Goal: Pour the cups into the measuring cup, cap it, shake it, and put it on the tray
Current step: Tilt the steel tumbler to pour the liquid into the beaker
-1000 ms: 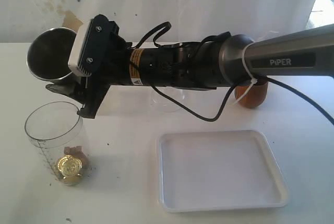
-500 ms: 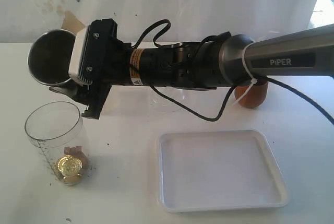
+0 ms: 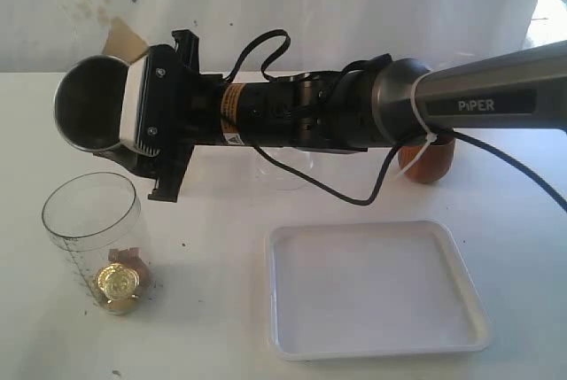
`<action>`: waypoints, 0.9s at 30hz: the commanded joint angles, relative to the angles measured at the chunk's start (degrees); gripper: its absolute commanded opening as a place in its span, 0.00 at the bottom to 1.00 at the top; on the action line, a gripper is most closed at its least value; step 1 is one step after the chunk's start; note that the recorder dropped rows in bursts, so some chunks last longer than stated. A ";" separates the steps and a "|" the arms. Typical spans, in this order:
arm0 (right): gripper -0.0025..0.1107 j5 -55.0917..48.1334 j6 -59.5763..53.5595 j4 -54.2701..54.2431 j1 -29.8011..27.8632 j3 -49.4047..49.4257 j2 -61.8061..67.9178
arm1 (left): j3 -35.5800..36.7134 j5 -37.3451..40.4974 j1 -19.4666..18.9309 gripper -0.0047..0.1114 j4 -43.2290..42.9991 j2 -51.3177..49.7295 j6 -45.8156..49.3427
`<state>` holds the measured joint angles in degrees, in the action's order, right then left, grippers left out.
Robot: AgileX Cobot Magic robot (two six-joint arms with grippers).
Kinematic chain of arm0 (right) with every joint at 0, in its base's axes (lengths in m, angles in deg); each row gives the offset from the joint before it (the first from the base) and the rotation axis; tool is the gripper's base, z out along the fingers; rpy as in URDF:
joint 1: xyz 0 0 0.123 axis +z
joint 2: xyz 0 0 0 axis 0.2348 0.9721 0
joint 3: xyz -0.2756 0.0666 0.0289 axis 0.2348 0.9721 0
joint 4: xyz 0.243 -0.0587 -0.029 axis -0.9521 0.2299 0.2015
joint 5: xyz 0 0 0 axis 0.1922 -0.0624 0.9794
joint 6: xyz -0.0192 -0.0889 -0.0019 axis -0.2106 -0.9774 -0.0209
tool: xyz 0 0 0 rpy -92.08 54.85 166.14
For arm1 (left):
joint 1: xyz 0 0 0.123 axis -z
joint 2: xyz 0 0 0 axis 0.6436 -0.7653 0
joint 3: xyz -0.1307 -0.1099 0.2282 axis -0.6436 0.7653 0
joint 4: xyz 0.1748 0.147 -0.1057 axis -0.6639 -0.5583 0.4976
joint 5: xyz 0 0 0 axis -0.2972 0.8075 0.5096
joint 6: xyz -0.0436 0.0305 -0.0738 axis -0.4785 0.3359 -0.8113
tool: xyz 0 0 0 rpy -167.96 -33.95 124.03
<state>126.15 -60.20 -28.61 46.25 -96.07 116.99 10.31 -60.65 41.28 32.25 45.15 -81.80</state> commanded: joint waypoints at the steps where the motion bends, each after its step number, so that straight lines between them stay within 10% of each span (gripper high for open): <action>1: 0.02 2.60 -2.18 -1.82 0.19 -0.76 -1.22 | 0.25 -0.10 0.08 0.04 -0.03 0.25 -0.12; 27: 0.02 1.96 -12.74 -1.71 0.42 -0.76 -1.22 | 0.25 -0.10 0.08 0.04 -0.03 0.25 -0.12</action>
<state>126.15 -71.44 -28.61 46.25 -96.07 116.99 10.31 -60.65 41.28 32.25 45.15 -81.80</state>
